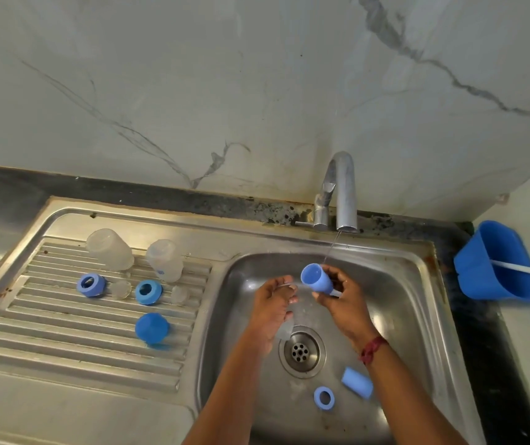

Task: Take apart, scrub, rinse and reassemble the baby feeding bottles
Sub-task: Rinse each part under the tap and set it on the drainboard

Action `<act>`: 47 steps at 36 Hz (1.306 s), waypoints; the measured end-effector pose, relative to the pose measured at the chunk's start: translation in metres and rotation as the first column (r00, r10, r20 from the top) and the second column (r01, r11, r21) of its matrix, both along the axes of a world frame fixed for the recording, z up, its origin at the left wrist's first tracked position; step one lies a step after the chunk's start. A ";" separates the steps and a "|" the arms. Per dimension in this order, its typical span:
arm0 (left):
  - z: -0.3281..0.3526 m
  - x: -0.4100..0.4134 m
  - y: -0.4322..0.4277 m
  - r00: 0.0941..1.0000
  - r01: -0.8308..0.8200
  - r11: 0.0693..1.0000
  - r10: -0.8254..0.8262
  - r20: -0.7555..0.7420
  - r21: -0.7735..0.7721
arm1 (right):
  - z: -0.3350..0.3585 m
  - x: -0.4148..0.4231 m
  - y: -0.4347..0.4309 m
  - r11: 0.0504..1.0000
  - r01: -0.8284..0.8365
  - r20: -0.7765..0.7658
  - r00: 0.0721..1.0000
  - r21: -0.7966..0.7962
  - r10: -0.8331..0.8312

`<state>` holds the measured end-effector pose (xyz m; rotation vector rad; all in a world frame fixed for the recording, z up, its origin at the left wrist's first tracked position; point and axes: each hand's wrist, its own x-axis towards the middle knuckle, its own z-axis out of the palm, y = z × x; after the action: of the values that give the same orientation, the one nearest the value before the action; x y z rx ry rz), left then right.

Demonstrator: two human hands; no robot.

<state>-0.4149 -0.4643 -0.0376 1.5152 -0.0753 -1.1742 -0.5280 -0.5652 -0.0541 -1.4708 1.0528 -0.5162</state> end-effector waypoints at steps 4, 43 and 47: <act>-0.001 0.002 0.003 1.000 -0.014 1.000 0.014 0.020 0.007 | 0.003 0.006 0.005 0.997 0.064 -0.005 0.998 -0.044 -0.064; 0.011 -0.006 0.038 0.992 -0.120 0.993 0.119 -0.037 -0.024 | 0.003 -0.012 0.010 0.976 0.061 -0.234 0.966 -0.207 -0.110; 0.016 -0.006 0.047 0.993 -0.116 0.993 0.115 -0.019 -0.027 | 0.014 -0.006 0.005 0.978 0.058 -0.239 0.965 -0.199 -0.106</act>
<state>-0.4214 -0.4176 -0.0221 1.4656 0.0076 -1.0893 -0.5338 -0.5602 -0.0401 -1.6989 1.2942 -0.5116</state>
